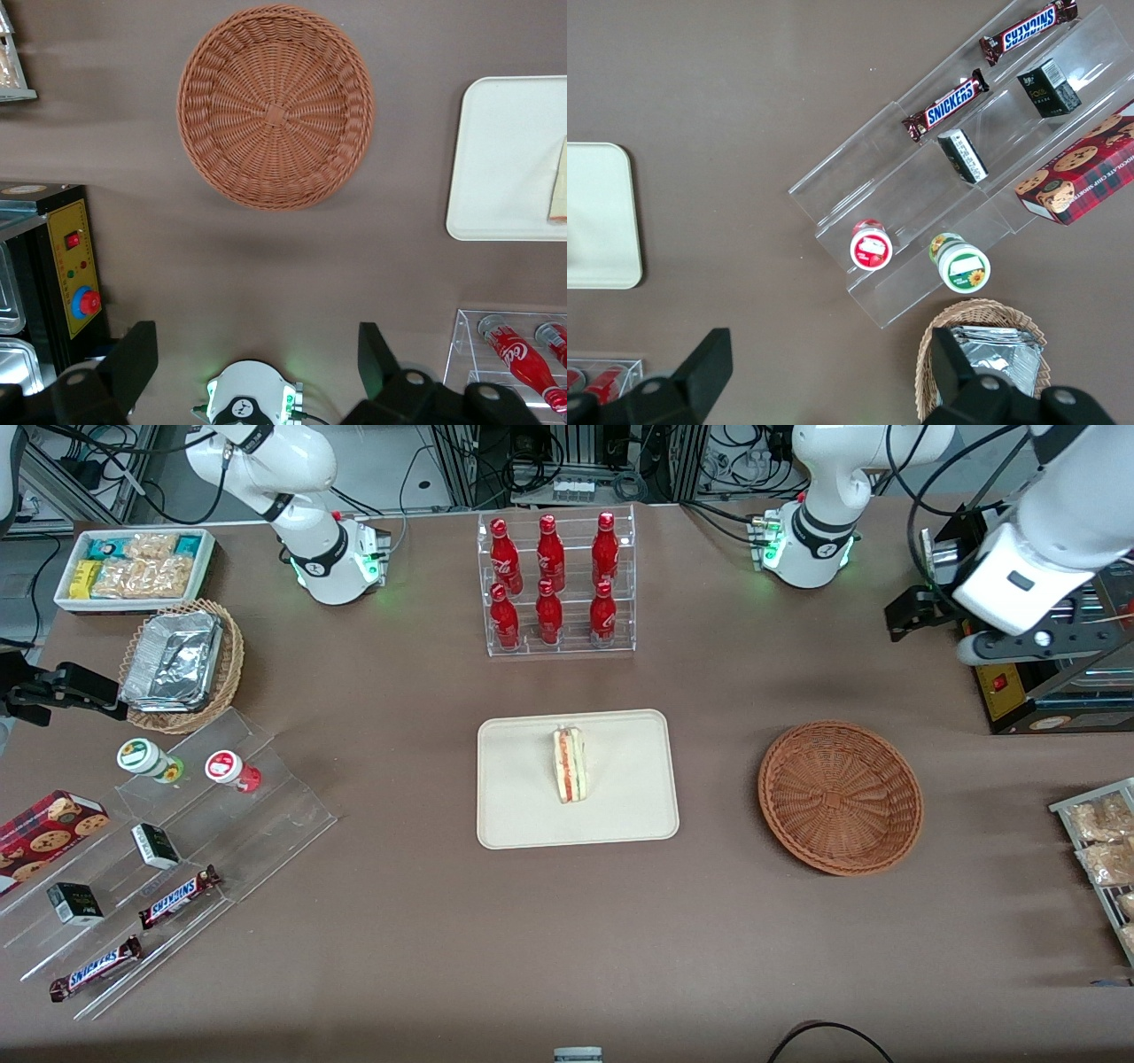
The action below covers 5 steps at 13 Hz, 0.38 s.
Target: Place sandwich from basket to tray
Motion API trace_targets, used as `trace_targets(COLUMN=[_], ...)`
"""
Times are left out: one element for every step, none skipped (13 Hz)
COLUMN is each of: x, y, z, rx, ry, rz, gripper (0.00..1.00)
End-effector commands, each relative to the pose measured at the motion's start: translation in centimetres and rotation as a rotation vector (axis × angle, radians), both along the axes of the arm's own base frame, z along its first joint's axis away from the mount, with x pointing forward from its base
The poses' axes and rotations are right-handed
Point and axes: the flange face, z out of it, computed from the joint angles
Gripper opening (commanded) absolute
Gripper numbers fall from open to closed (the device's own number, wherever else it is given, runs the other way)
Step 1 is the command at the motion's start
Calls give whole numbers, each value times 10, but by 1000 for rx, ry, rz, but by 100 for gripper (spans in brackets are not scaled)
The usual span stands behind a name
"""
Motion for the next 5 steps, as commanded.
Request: trace_targets(x=[7,12,15,17,18], y=[6,7,8,8,7], z=[10,13,14,12,14], rx=[-16,-19,-14,-11,-14], ry=[-12,-21,-23,-24,-31], rz=[-9,-7,-6,-6,-7], gripper=[100,100,100,100,100])
